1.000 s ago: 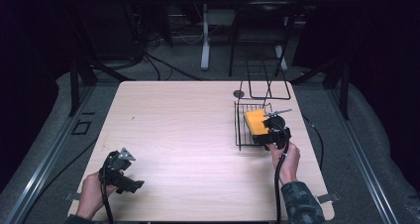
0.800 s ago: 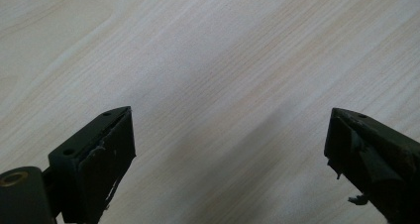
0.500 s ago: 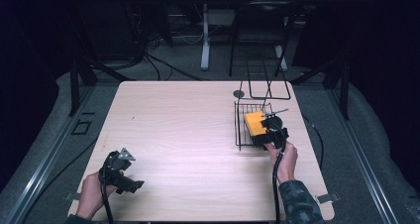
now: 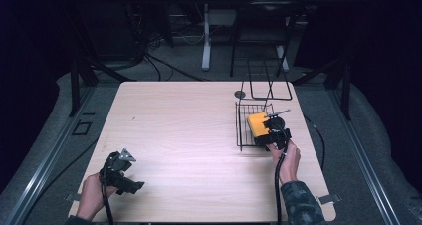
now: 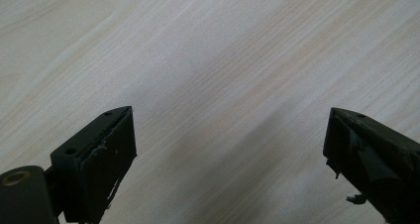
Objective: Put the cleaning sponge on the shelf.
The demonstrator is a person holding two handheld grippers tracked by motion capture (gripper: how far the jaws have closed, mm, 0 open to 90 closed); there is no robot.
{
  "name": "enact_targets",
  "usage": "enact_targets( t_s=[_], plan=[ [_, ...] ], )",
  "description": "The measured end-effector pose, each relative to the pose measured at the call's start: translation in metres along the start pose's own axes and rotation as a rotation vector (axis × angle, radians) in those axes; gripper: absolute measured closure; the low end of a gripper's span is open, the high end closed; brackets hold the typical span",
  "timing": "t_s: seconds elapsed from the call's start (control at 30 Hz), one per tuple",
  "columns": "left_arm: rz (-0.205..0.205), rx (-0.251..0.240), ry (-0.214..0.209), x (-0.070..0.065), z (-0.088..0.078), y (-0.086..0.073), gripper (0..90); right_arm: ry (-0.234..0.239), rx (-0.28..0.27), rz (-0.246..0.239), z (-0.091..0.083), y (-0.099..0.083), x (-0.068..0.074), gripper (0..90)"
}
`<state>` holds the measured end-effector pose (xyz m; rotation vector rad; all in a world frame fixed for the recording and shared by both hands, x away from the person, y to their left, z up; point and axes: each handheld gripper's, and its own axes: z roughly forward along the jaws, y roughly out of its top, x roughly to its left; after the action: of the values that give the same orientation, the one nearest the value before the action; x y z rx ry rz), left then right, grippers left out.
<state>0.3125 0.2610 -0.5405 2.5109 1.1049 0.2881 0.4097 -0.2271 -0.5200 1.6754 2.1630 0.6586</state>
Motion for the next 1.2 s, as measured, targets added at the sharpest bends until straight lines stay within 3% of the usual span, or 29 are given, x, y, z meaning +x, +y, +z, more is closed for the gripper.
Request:
enact_targets(
  t_s=[0.6,0.77,0.87,1.2],
  plan=[
    [-0.003,-0.001,0.001,-0.001,0.000,0.000,6.4,-0.013,-0.006,-0.007,-0.010,-0.002,0.002,15.0],
    [-0.006,-0.004,0.002,-0.001,-0.001,-0.001,6.5,-0.013,-0.012,-0.014,-0.013,-0.003,0.004,17.0],
    [-0.007,-0.005,0.000,0.000,-0.002,-0.001,6.7,-0.026,-0.021,-0.005,-0.016,-0.004,0.005,11.9],
    [-0.013,-0.013,0.006,0.001,-0.002,-0.002,6.7,0.010,-0.049,-0.027,-0.032,-0.006,0.005,4.2]
  ],
)
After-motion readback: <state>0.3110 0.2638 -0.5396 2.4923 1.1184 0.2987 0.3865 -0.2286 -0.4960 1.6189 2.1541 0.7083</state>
